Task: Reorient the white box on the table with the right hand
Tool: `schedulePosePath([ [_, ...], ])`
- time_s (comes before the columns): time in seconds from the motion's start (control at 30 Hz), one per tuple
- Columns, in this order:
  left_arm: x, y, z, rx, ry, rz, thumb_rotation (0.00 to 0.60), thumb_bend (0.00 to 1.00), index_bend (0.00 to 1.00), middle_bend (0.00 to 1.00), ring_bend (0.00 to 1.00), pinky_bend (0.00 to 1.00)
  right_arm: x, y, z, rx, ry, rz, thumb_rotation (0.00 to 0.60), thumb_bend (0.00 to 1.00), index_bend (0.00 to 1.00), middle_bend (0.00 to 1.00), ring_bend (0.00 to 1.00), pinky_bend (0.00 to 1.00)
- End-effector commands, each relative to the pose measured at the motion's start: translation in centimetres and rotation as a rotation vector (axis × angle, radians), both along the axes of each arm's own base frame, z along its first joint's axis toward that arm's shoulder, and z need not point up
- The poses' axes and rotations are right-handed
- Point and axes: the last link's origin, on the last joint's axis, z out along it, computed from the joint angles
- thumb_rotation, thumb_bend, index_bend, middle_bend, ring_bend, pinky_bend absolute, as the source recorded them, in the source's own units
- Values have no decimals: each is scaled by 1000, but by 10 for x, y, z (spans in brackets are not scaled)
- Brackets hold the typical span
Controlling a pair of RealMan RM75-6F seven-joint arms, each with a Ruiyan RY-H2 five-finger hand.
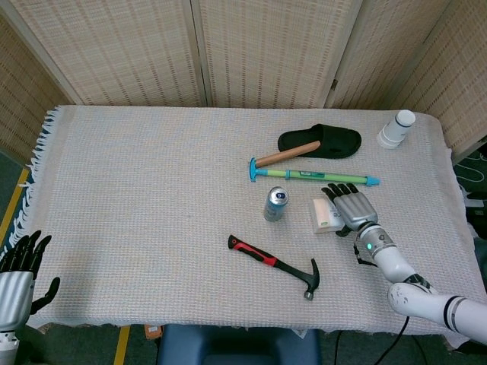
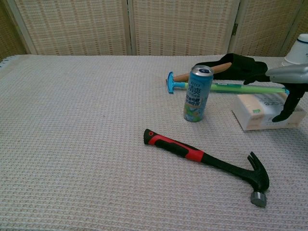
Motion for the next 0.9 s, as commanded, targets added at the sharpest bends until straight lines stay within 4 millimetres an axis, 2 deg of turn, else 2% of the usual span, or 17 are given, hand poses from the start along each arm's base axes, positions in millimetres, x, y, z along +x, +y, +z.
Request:
schedulePosePath([
  [0.03, 0, 0, 0, 2, -2, -2, 600, 344, 90, 0, 0, 151, 1, 0, -7, 17, 13, -5, 600, 115, 0, 0, 0, 0],
  [0.17, 1, 0, 1, 2, -4, -5, 600, 344, 90, 0, 0, 151, 1, 0, -11, 26, 17, -16, 600, 115, 23, 30, 0, 0],
  [0.37, 1, 0, 1, 2, -5, -6, 600, 344, 91, 0, 0, 151, 1, -1, -14, 28, 17, -25, 600, 115, 104, 146, 10, 0],
  [0.6, 0, 0, 2, 4, -9, -2, 600, 344, 92, 0, 0, 151, 1, -4, -18, 14, 24, -19, 600, 115, 278, 315, 102, 0],
  [0.7, -1, 0, 2, 7, -9, -2, 600, 344, 93, 0, 0, 151, 1, -5, -18, 0, 24, -11, 600, 115, 356, 350, 130, 0],
  [0.9, 0, 0, 3, 6, -9, -5, 600, 344, 94, 0, 0, 151, 8, -4, -14, -45, -50, 27, 600, 115, 413, 392, 174, 0],
])
